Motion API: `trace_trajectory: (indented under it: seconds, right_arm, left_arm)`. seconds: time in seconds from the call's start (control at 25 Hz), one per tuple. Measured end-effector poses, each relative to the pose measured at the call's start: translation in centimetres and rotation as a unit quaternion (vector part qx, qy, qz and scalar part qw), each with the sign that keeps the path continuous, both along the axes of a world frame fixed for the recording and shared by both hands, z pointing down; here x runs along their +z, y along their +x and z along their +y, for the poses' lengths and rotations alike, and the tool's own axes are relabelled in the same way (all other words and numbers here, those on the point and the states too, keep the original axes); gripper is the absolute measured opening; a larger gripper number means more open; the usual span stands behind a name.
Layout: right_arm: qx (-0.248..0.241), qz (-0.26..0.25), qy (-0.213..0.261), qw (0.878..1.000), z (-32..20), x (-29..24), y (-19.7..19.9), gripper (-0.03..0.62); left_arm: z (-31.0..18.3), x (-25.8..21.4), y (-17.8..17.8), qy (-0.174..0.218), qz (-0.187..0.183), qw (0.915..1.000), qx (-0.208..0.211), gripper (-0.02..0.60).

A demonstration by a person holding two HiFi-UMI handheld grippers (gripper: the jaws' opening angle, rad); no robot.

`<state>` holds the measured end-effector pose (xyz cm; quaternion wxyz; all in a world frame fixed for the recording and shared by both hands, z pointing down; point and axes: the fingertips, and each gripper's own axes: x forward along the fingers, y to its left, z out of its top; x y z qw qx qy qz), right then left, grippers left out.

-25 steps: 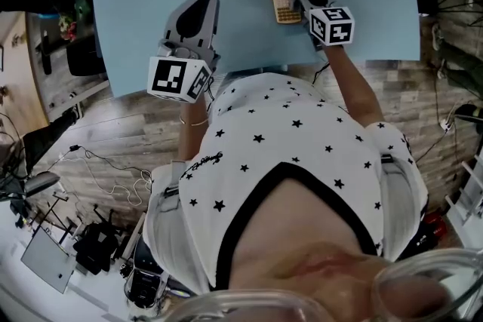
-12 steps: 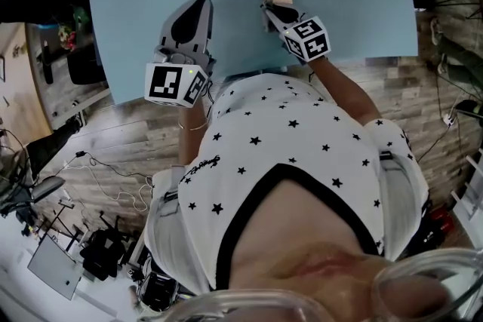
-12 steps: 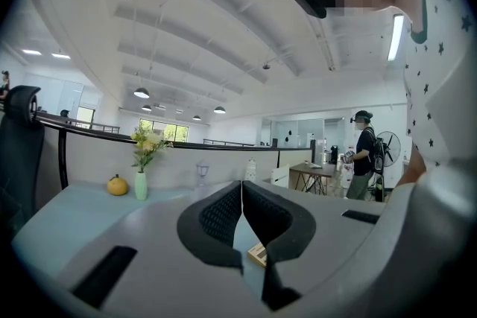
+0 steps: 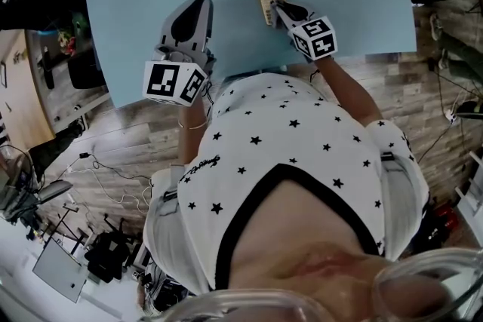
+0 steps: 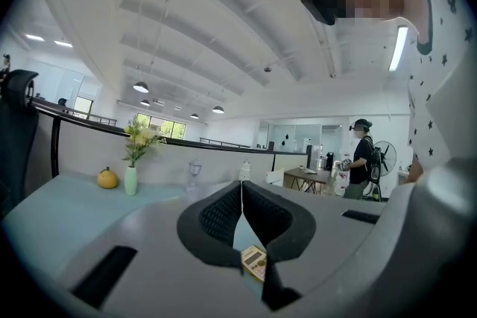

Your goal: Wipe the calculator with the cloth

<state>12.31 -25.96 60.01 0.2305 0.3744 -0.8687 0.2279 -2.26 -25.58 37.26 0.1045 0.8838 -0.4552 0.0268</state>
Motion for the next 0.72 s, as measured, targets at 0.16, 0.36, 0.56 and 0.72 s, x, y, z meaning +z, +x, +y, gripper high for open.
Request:
trace_trajectory:
  seconds: [0.16,0.36,0.56,0.72]
  right_arm:
    - [0.028,0.002,-0.003,1.0,-0.4,0.2,2.4,0.035]
    - [0.04,0.006,-0.008,0.999,-0.3,0.4,3.4,0.035]
    - [0.042,0.006,-0.008,0.999,-0.4,0.6,3.5,0.035]
    - [0.041,0.007,-0.007,0.999,-0.3,0.5,3.5,0.035]
  left_arm:
    - [-0.2,0.2,0.8,-0.002,0.001,1.0,0.009,0.029]
    - [-0.5,0.2,1.4,-0.003,0.002,0.9999,0.016,0.029]
    - [-0.6,0.3,1.5,-0.004,0.003,0.9998,0.019,0.029]
    - [-0.7,0.4,1.4,-0.006,0.007,0.9998,0.017,0.029]
